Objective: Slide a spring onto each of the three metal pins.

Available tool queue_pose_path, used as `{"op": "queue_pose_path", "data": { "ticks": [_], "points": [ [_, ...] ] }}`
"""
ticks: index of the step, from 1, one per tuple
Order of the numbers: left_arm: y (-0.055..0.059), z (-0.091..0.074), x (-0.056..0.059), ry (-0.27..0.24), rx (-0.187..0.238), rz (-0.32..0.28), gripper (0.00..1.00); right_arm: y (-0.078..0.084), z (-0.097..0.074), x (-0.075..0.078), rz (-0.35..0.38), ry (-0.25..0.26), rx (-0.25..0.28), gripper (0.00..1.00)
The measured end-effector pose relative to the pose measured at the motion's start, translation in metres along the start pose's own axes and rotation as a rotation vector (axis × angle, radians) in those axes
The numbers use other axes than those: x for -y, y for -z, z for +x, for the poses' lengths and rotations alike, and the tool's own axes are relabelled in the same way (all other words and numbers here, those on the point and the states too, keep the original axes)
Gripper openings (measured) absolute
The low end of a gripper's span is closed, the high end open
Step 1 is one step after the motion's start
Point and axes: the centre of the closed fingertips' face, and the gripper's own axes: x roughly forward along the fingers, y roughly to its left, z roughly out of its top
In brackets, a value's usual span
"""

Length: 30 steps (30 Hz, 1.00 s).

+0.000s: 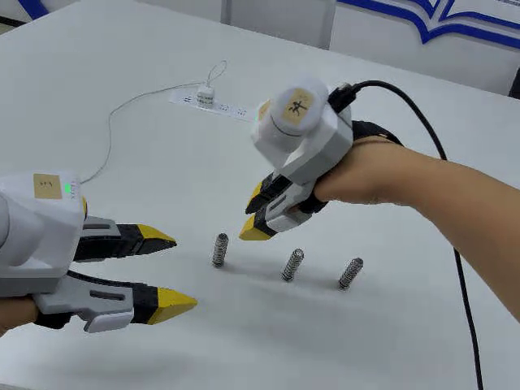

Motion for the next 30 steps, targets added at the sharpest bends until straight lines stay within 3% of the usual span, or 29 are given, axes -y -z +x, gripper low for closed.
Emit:
{"op": "queue_pose_path", "data": {
  "ticks": [9, 20, 30],
  "points": [
    [-0.003, 0.0, -0.004, -0.002, 0.001, -0.002, 0.49, 0.028, -0.038, 0.012, 0.124, 0.079, 0.129, 0.27],
    [-0.004, 0.003, -0.002, 0.005, -0.006, -0.001, 0.52, 0.07, -0.074, 0.02, 0.22, 0.175, 0.237, 0.33],
    [-0.004, 0.005, -0.002, 0.001, -0.004, -0.009, 0.56, 0.11, -0.102, 0.013, 0.287, 0.252, 0.316, 0.38]
  ]
}}
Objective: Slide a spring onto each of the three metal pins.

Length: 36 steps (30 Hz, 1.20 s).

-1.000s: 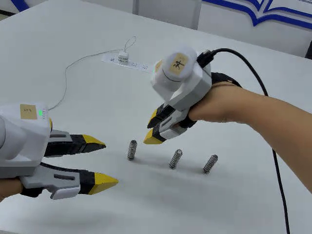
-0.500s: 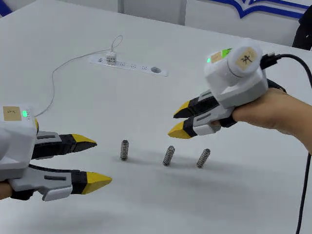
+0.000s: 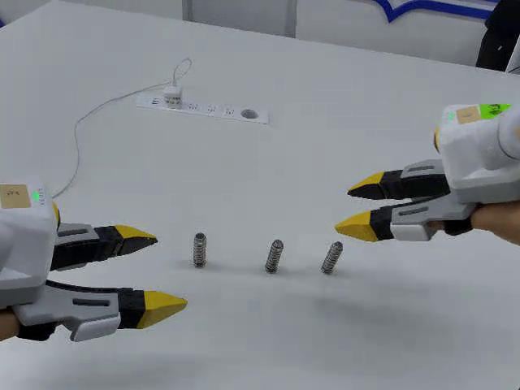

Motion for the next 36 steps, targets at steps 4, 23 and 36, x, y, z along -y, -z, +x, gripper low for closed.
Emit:
{"op": "queue_pose_path", "data": {
  "ticks": [4, 23, 36],
  "points": [
    [0.001, -0.001, -0.001, -0.008, 0.001, -0.006, 0.57, 0.014, -0.008, -0.002, 0.012, 0.014, 0.013, 0.4],
    [0.009, 0.0, -0.004, -0.033, 0.009, -0.043, 0.62, 0.051, -0.022, -0.014, 0.097, 0.084, 0.108, 0.56],
    [0.014, 0.002, -0.004, -0.039, 0.009, -0.064, 0.63, 0.054, -0.018, -0.025, 0.117, 0.1, 0.144, 0.59]
  ]
}}
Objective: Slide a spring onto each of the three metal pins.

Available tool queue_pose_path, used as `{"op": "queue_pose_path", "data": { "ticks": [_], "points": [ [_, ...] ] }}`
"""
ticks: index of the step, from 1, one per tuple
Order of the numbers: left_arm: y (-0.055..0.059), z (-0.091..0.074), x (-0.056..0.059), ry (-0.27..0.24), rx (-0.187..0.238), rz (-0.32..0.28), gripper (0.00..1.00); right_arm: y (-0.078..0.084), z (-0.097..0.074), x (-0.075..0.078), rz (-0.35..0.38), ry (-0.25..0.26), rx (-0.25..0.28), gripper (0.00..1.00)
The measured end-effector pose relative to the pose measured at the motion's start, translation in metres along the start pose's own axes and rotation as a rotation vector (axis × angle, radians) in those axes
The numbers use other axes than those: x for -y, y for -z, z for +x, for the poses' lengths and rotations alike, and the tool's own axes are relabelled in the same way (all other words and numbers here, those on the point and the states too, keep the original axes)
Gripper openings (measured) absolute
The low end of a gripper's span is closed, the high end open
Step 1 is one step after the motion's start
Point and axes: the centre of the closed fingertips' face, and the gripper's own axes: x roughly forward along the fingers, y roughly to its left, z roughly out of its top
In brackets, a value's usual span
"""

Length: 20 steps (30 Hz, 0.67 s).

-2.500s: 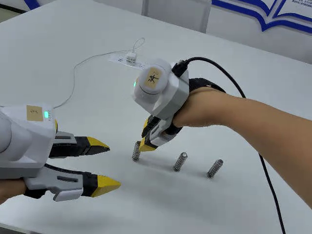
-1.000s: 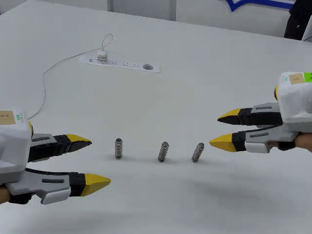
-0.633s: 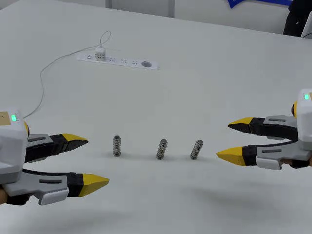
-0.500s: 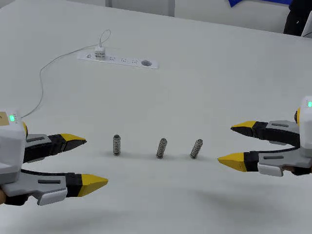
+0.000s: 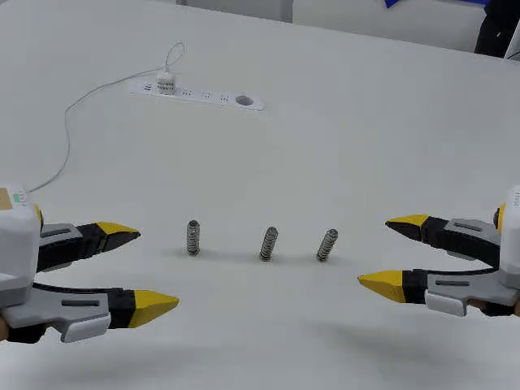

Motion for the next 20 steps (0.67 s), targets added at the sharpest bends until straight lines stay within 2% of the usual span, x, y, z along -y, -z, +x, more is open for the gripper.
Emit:
{"op": "queue_pose_path", "data": {
  "ticks": [20],
  "points": [
    [0.0037, -0.0002, 0.0005, 0.003, -0.009, -0.001, 0.64, 0.0013, 0.0018, -0.0024, -0.005, 0.0, -0.006, 0.6]
  ]
}}
